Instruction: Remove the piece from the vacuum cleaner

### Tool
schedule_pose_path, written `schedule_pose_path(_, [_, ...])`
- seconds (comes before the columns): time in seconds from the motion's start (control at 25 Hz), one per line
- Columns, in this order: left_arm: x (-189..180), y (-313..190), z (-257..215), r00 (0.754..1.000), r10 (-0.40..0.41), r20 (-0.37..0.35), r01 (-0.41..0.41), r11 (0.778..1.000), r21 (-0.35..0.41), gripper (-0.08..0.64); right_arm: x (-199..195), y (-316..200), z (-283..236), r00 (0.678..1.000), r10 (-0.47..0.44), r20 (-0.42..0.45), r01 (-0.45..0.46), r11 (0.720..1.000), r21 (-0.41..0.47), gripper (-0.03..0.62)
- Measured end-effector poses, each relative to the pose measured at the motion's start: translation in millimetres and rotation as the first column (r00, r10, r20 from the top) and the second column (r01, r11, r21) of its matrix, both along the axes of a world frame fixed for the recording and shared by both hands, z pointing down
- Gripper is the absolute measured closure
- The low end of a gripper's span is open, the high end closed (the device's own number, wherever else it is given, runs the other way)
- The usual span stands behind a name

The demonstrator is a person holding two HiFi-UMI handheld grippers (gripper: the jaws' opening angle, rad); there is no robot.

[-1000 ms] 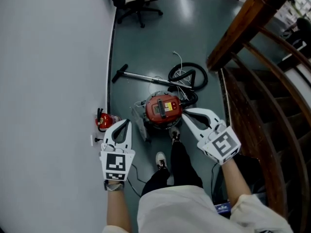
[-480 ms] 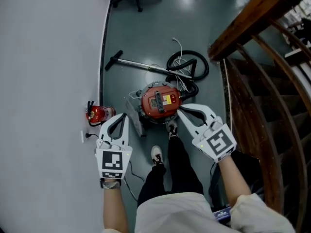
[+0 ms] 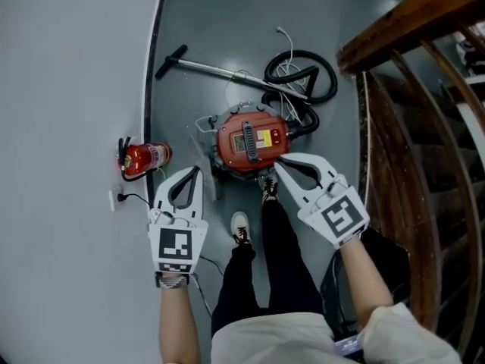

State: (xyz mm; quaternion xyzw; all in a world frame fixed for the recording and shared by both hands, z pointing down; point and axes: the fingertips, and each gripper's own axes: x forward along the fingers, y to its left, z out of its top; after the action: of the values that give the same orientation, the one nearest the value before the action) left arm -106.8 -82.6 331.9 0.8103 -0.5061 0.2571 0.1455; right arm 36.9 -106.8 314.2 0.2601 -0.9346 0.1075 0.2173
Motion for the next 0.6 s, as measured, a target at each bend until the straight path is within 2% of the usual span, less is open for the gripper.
schedule_pose_path(0.24, [8, -3, 58, 1.000, 0.004, -0.011, -0.004, 0.999, -0.046, 0.560, 2, -4, 64, 1.000, 0.013, -0.015, -0.014, 0.998, -0.067, 0.561])
schedule_pose_path(0.6, [2, 0, 141, 0.999, -0.048, -0.004, 0.047, 0.989, -0.143, 0.560, 9, -17, 137, 0.999, 0.010, -0.051, -0.016, 0.991, -0.130, 0.561])
